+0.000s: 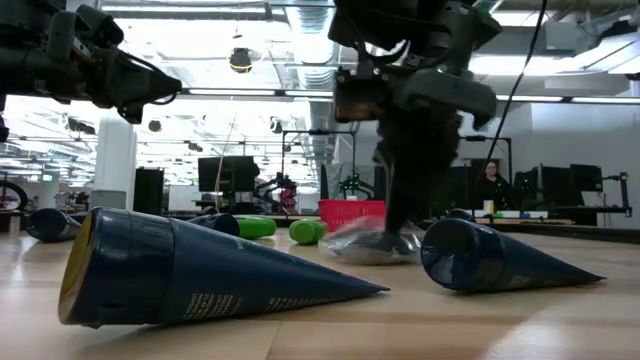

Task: Pick & Place Travel size toiletries
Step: Put the black hairbrush into the red bin

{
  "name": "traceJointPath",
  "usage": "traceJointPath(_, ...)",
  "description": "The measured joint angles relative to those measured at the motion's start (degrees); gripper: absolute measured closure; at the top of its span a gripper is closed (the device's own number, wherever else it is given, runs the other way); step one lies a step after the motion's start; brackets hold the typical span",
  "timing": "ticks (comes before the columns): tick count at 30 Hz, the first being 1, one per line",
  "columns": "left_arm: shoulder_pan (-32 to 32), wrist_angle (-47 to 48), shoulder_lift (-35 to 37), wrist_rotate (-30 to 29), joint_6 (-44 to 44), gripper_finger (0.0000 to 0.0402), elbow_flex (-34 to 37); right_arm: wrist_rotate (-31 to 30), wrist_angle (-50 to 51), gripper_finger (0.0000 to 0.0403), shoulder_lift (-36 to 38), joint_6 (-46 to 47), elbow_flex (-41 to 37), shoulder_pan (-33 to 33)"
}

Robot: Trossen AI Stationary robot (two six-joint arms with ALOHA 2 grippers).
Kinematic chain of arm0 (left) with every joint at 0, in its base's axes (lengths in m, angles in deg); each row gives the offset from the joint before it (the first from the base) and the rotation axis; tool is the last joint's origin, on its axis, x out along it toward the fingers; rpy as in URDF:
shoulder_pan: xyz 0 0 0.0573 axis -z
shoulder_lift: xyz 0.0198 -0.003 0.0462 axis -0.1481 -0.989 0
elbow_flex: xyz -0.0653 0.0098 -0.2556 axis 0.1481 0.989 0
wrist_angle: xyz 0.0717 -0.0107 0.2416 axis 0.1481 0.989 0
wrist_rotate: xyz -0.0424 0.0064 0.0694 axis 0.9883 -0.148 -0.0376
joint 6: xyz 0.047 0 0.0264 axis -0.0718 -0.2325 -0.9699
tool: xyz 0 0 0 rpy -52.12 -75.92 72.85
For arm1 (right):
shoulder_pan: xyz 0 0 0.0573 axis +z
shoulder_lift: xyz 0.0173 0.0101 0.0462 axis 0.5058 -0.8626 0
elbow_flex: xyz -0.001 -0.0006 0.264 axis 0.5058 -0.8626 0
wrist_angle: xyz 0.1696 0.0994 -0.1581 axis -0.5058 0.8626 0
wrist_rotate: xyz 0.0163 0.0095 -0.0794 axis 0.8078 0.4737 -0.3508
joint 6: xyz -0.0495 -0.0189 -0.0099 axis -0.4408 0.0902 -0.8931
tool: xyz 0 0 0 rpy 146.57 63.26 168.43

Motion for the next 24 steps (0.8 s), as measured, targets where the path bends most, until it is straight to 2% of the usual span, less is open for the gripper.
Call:
traceJointPath(12,0.0,-0.4,0.0,0.0,0.0,0.0399,0.0,-0.6,11.5,0.0402,1.3,-11.0,12.6,-9.3)
traceJointPath(19,0.0,-0.8,0.0,0.0,0.0,0.0399,0.0,-1.1,15.0,0.0403,1.4,-16.5,20.9,-18.9)
traceJointPath(24,0.0,-0.9,0.0,0.0,0.0,0.0399,0.0,-4.2,15.7,0.0403,1.4,-16.4,25.1,-26.9)
